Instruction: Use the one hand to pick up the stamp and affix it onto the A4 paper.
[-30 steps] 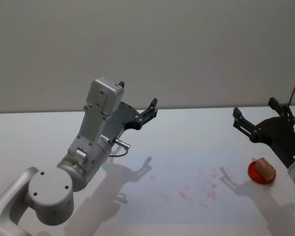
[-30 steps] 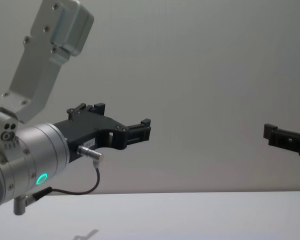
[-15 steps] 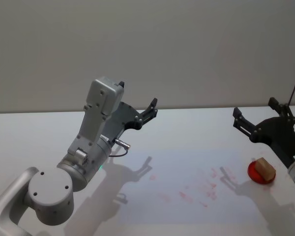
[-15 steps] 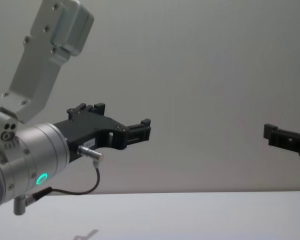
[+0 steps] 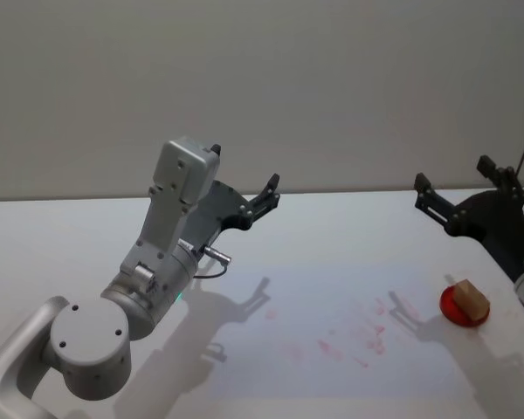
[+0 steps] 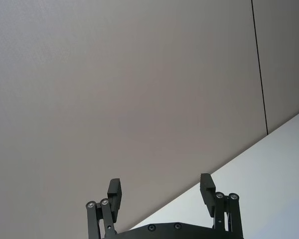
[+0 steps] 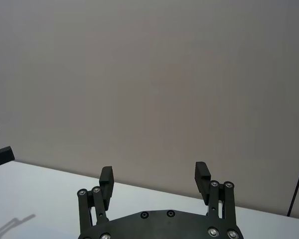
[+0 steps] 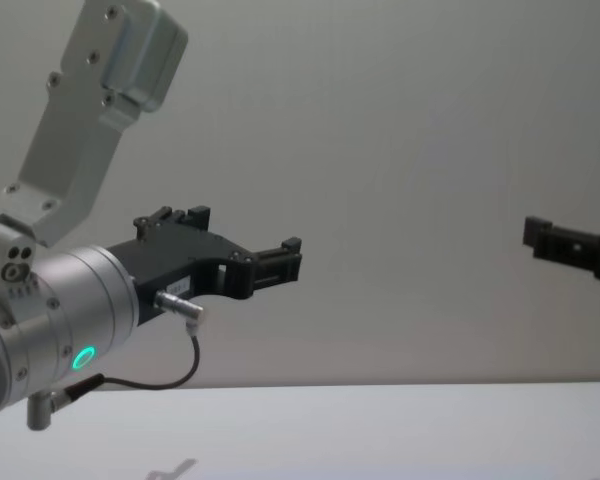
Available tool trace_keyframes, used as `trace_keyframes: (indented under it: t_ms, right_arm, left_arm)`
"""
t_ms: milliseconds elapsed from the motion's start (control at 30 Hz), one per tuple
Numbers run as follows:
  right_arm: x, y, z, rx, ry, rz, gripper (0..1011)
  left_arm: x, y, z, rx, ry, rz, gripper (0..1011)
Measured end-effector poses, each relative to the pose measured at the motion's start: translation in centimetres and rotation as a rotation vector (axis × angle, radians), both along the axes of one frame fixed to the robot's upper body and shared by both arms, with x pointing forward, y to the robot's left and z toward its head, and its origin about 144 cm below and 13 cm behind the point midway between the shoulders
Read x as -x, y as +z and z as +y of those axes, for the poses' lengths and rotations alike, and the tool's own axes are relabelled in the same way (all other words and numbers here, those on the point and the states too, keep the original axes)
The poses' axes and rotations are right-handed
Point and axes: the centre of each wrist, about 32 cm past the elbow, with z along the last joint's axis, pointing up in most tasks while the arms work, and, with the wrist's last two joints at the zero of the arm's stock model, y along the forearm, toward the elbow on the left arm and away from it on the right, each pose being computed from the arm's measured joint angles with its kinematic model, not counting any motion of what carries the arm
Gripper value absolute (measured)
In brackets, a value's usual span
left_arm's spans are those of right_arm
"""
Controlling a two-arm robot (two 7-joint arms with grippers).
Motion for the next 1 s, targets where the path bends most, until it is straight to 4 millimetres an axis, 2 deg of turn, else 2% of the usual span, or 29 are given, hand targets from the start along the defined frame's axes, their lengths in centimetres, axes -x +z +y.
trace_keyframes:
  t_ms: [400,1000]
  right_arm:
    - [-0.6,0.1,-2.3,0.011,0.033,0.015,1001]
    - [-0.2,-2.4,-6.7,0.095,0.068,0.127,1001]
  left_arm:
    - [0.0,0.0,0.0,0.000,0.000,0.000,1001]
    - [0.0,0.0,0.0,0.000,0.000,0.000,1001]
